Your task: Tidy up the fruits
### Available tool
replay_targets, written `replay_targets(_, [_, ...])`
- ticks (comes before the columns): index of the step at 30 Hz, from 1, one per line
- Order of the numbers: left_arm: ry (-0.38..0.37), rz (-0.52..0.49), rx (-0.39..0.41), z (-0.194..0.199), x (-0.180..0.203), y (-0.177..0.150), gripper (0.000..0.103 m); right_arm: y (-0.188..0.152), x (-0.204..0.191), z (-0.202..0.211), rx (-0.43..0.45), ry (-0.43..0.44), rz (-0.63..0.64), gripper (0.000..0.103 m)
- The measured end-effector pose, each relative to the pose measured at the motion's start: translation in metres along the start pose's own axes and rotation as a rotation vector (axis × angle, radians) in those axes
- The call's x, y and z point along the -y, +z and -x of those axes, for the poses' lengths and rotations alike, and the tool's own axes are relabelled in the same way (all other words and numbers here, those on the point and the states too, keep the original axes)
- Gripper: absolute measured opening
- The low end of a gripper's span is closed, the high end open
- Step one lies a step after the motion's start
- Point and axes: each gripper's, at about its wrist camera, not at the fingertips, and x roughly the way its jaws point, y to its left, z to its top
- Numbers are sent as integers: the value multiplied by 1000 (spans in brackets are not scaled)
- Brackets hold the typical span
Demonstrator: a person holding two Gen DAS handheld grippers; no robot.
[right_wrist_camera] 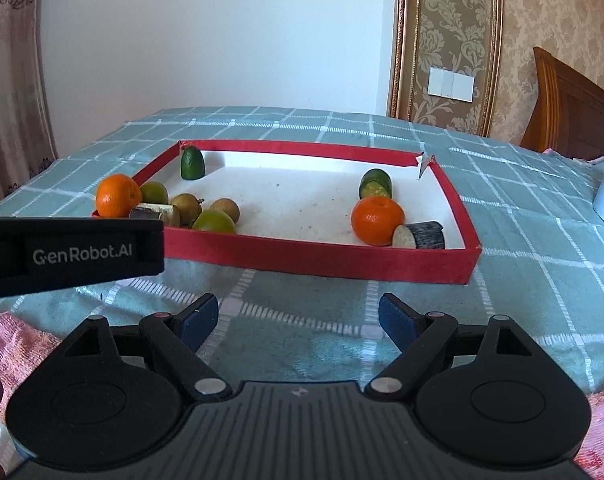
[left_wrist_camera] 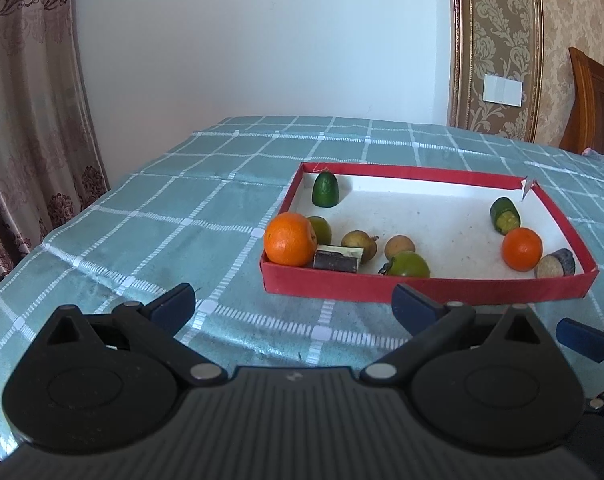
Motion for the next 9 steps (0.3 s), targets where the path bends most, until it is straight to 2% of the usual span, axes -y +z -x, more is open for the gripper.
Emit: replay_targets(9, [8,-1,11,-1,-1,-2,103,-1,-8,2,9,7,18,88])
